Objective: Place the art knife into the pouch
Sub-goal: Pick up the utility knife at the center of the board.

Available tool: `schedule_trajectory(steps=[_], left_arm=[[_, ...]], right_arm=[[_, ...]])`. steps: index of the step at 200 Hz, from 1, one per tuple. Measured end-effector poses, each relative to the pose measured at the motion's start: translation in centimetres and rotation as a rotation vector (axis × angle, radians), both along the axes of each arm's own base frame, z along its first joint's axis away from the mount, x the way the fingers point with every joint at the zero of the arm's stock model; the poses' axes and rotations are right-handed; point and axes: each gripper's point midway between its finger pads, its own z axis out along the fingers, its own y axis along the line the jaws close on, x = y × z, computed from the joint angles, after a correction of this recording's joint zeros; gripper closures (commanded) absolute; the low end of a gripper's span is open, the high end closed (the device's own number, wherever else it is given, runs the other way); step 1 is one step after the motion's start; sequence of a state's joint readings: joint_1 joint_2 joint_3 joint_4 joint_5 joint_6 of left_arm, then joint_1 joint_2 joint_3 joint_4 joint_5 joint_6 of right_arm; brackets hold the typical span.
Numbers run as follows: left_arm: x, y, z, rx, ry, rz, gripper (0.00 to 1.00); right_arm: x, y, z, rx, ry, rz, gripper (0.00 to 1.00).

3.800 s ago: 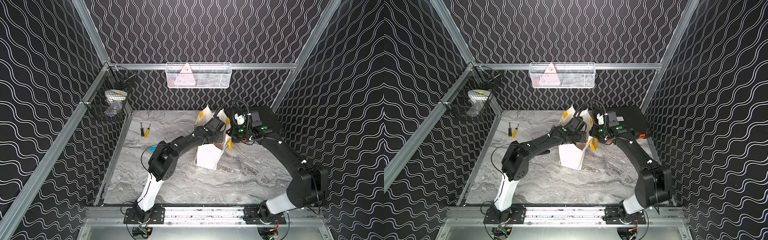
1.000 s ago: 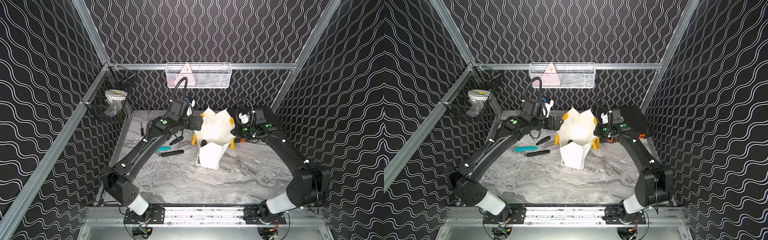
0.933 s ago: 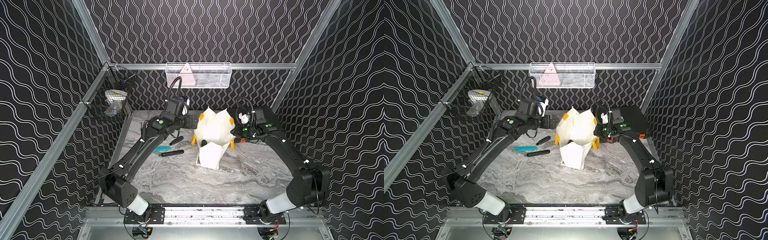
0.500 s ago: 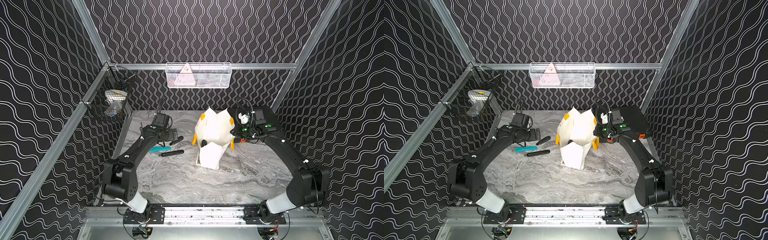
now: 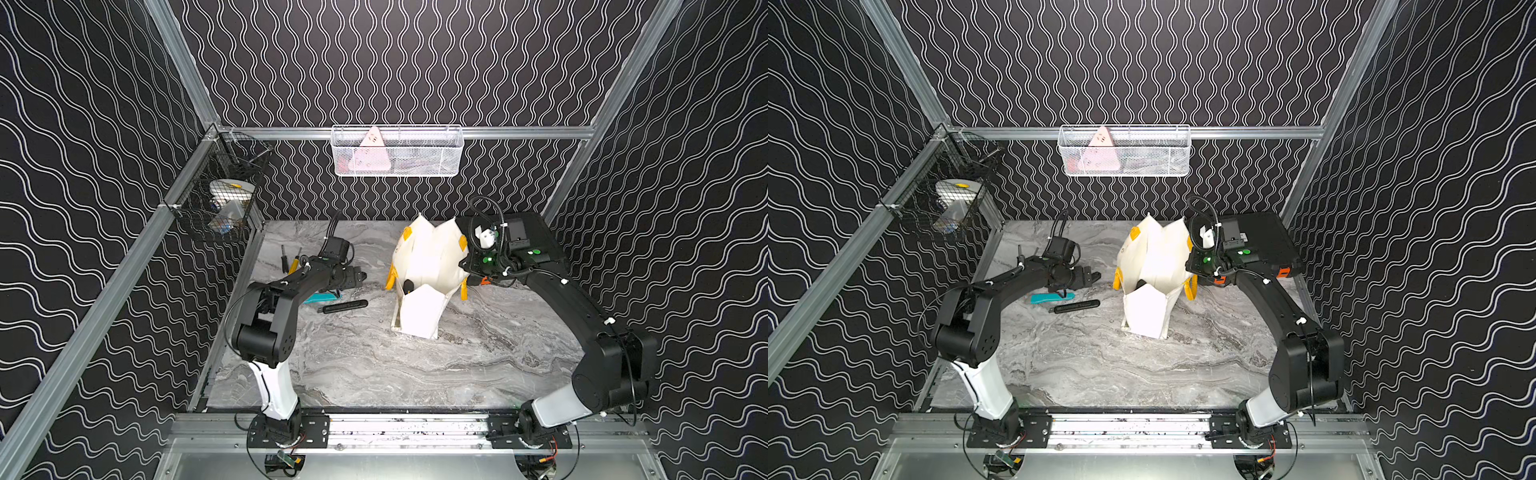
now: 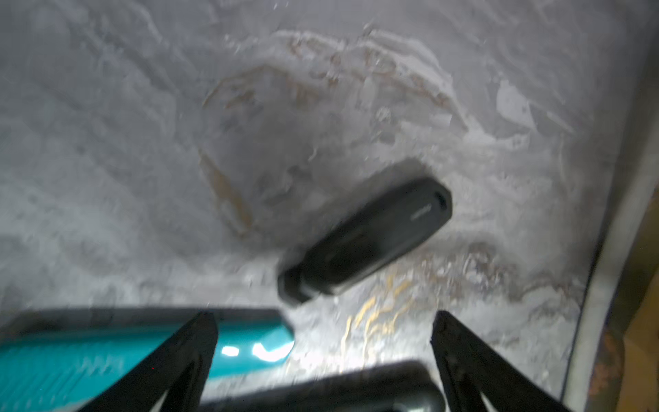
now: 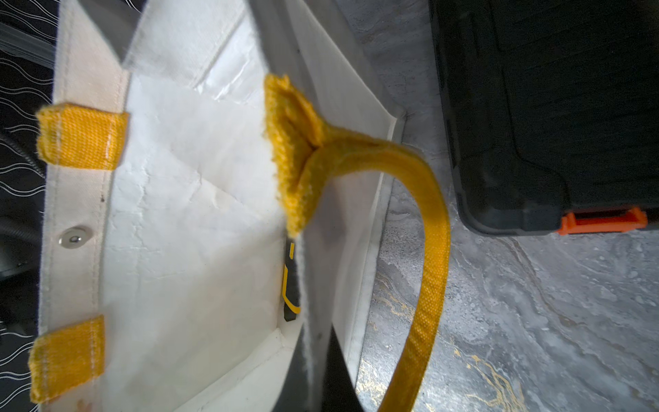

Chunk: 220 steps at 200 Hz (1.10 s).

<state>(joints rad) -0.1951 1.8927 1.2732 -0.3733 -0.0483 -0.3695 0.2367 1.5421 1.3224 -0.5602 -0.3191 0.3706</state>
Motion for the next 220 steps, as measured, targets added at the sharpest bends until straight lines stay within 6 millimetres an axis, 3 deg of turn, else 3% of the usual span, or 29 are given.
schedule_trajectory(steps=[70,95,127,166,185,220], left_arm=[[1.4,-1.4,-2.8,0.027,0.034,-0.048,0.04],[1.7,-1.4,-3.0,0.040,0.033,-0.048,0.15],[1.4,-1.4,-3.3,0.090,0.039,-0.066,0.38],[0.9,-1.7,-3.4,0.132,0.044,-0.075,0.51],[0.9,-1.9,-3.4,0.139,0.047,-0.079,0.66],[1.2,-2.0,-3.5,0.143,0.046,-0.082,0.74]], right_arm=[[0.1,0.1,-0.2,0.000,0.001,0.003,1.00],[0.1,0.1,-0.2,0.000,0.001,0.002,1.00],[0.1,0.1,-0.2,0.000,0.001,0.002,1.00],[0.2,0.2,-0.2,0.000,-0.002,0.003,1.00],[0.1,0.2,-0.2,0.000,-0.002,0.003,1.00],[0.1,0.2,-0.2,0.001,-0.003,0.003,1.00]])
